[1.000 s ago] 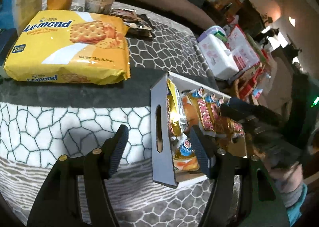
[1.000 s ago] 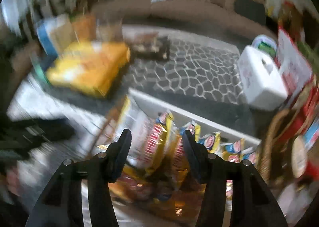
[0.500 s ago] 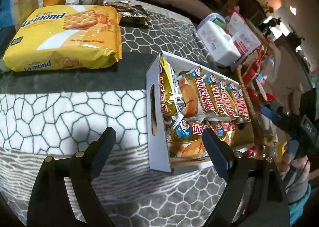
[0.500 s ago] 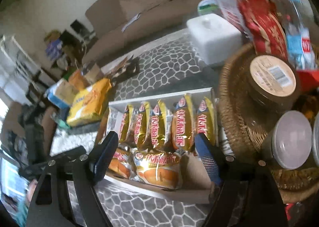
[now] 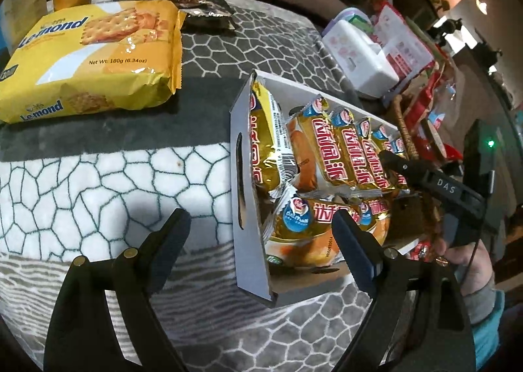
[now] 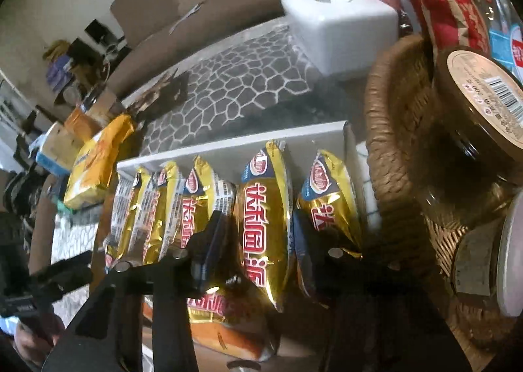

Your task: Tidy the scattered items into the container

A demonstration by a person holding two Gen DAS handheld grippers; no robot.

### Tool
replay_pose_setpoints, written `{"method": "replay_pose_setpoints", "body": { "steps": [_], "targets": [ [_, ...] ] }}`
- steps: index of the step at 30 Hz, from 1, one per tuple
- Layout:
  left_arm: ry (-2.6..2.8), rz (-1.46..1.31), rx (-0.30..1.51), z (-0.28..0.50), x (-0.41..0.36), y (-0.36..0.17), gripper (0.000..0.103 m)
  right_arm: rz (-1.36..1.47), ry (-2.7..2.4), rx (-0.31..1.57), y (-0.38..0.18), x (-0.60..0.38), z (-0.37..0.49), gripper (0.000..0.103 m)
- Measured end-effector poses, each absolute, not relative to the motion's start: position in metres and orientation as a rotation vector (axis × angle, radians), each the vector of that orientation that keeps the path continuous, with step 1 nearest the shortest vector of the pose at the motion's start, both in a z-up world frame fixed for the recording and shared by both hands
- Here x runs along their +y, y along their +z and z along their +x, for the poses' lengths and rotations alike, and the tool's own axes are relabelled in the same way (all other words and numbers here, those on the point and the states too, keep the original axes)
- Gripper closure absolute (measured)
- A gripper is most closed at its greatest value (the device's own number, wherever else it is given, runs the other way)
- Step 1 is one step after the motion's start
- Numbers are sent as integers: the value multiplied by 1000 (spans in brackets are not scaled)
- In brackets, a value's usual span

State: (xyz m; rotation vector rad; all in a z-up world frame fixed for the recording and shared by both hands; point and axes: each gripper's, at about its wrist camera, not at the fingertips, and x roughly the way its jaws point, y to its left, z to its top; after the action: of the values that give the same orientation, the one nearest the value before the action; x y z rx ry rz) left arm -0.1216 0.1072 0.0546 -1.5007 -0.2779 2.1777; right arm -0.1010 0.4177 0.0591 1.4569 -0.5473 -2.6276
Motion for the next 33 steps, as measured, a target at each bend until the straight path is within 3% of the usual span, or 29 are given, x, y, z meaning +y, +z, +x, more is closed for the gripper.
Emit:
{"method": "replay_pose_setpoints", "body": {
  "steps": [3, 5, 7, 9, 16, 24, 28, 33],
  "targets": [
    [2167, -1508, -292, -123, 107, 51, 16, 1463, -2606, -547, 61, 409, -104, 42],
    [2163, -1510, -304, -123, 107, 49, 16, 1485, -2604, -479, 60, 402, -106, 39],
    [2163, -1513, -299, -123, 107, 50, 16, 1508, -2588, -465, 60, 405, -107, 41],
    [2167, -1510, -293, -123, 106, 51, 16, 1498, -2588, -508, 69, 418, -105, 59],
    [2184, -1503, -300, -125, 101, 55, 16, 1366, -2639, -554, 108, 451, -95, 59],
    [2253, -1411, -224, -156, 132, 84, 16, 1588, -2583, -301, 71, 413, -107, 61],
    [2263, -1459, -205, -173, 148, 82, 16, 1416, -2627, -345, 87, 408, -99, 60],
    [2400, -1457, -248, -170, 130, 80, 16, 1355, -2612, -202, 93, 365, -121, 53]
  ]
}}
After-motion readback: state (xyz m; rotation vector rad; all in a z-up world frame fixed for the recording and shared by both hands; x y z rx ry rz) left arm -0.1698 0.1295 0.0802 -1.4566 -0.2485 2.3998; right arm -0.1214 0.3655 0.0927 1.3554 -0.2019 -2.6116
